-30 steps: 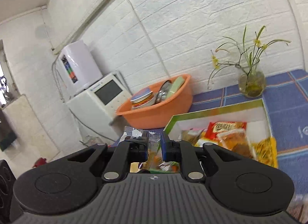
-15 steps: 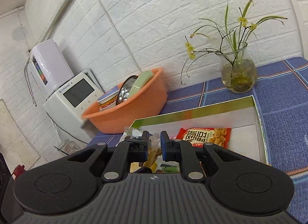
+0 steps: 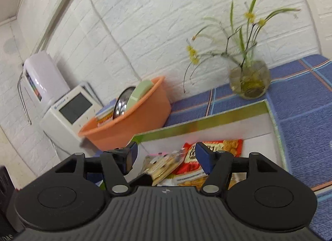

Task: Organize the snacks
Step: 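Lower both packets into the green box and open both tools, then grasp the brown chocolate bread packet with left tool while right tool grasps it too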

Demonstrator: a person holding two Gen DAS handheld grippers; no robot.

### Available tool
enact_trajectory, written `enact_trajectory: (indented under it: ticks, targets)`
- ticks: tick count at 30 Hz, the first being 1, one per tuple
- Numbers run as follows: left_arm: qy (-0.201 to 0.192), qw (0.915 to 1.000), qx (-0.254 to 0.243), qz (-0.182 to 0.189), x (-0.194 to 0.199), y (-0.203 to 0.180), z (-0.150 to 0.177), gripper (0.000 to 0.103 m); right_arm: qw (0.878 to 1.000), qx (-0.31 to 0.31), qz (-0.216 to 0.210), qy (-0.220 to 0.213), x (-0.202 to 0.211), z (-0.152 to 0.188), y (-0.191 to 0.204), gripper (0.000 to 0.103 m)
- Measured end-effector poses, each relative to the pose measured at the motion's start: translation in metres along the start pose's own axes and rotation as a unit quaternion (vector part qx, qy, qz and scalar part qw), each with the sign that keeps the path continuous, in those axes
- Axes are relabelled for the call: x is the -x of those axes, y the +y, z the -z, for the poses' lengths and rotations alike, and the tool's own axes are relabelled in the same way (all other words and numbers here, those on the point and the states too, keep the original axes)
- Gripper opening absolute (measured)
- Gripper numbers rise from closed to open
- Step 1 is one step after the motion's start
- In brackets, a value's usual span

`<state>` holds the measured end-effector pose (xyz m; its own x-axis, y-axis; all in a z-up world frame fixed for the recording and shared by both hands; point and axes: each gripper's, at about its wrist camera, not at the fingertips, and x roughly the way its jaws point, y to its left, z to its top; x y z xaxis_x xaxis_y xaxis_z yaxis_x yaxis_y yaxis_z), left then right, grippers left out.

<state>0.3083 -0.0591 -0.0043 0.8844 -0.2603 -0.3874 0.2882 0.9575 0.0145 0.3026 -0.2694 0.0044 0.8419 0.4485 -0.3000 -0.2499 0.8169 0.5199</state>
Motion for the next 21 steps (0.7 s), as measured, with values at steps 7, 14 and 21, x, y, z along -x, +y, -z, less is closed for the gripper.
enact_trajectory:
  ticks: [7,14,21]
  targets:
    - [0.003,1.0000,-0.001,-0.006,0.051,-0.016,0.014,0.081,0.997,-0.070,-0.018,-0.029,0.083,-0.005,-0.020,0.103]
    - [0.009,0.9992,0.000,0.040,0.109,-0.064,0.047,0.102,0.990,-0.129,0.050,0.008,0.172,0.047,-0.049,0.103]
    - [0.021,0.9866,-0.098,0.129,0.131,-0.135,0.083,0.103,0.988,-0.123,0.089,0.009,0.222,0.084,-0.080,0.103]
